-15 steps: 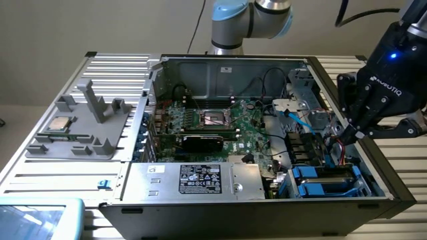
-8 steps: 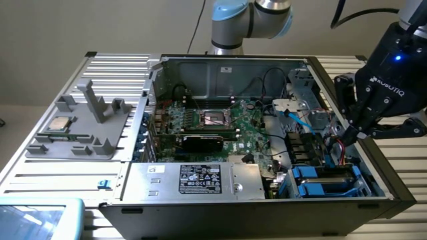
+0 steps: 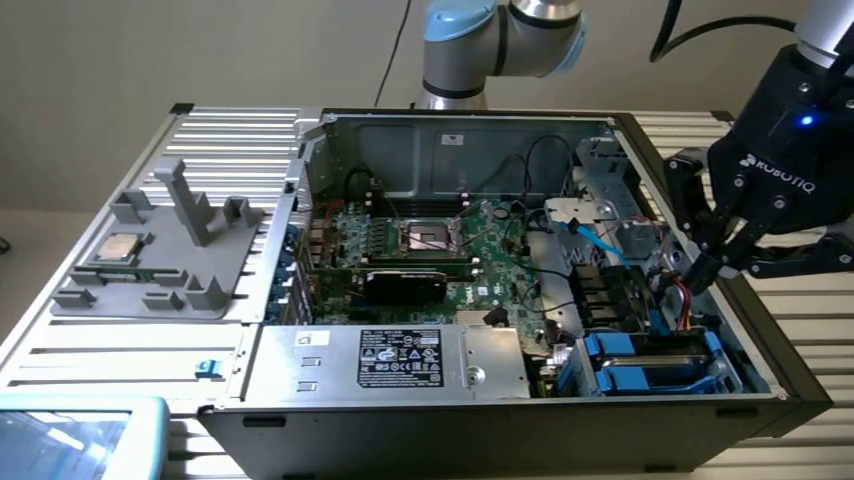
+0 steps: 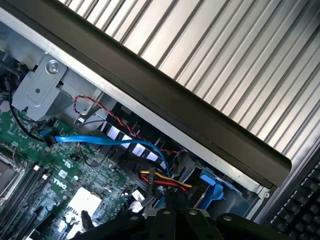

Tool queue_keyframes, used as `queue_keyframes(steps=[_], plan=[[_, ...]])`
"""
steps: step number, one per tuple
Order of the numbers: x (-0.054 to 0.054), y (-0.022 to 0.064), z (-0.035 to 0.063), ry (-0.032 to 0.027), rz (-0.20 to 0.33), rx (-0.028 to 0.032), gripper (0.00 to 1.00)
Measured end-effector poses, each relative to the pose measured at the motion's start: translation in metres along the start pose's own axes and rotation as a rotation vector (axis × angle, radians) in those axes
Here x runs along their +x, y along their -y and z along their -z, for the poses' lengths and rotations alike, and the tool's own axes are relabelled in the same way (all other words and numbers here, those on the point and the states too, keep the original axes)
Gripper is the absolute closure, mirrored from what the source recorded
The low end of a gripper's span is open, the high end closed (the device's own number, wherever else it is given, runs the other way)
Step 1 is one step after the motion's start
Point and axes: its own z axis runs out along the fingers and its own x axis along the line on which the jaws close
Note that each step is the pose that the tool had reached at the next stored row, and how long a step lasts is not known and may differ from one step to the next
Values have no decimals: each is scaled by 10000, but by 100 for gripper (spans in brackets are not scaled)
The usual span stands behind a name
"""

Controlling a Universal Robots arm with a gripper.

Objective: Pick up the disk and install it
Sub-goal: 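Insert the second disk wire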

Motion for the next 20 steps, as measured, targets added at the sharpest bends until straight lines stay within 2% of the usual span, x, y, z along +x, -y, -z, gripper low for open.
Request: queue_keyframes(steps=[2,7,20], plan=[[1,2,0,13,350,-3,89],[1,1,-1,22,511,-2,89],[2,3,0,175,2872,22,89]])
